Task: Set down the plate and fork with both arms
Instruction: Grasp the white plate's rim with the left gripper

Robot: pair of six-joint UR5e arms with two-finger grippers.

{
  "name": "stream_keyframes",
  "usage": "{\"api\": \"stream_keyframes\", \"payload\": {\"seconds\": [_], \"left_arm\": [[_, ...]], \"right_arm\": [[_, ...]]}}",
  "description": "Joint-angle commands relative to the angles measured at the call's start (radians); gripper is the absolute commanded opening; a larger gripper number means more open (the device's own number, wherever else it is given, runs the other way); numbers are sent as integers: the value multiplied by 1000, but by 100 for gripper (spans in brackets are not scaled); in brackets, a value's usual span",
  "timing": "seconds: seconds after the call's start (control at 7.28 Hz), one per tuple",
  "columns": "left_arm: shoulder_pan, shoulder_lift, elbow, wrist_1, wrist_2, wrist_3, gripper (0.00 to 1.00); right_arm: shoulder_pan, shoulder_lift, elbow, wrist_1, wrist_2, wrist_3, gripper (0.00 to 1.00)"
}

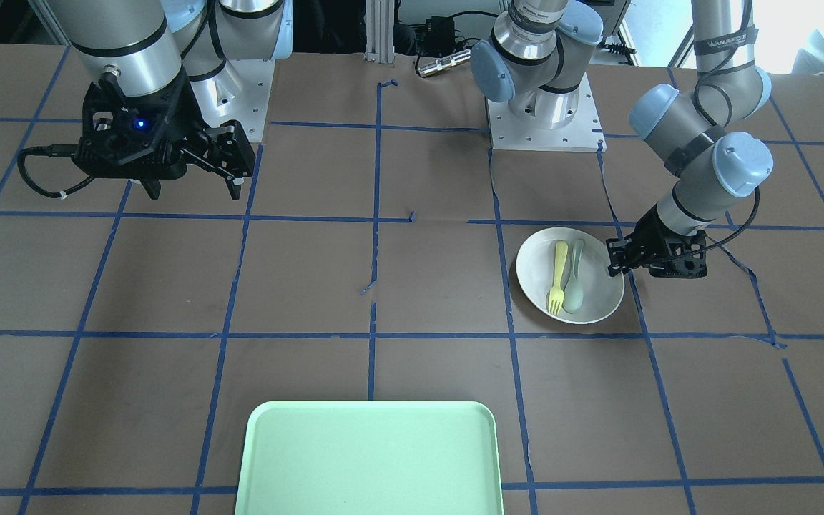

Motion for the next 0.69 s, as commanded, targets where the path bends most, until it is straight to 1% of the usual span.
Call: {"api": "stream_keyframes", "payload": {"seconds": [0.0, 0.14, 0.27, 0.41, 0.55], "left_arm": [[-5, 2, 60, -48, -93, -25, 0], [-2, 8, 83, -117, -198, -45, 0], [-2, 1, 121, -154, -287, -103, 0], [-8, -12, 155, -181, -345, -178, 0], [-19, -24, 190, -192, -370, -218, 0]], "right_arm": [[0, 0, 0, 0, 0, 0, 100], [0, 0, 0, 0, 0, 0, 100], [0, 0, 2, 0, 0, 0, 100], [0, 0, 2, 0, 0, 0, 100], [0, 0, 2, 0, 0, 1, 100]]}}
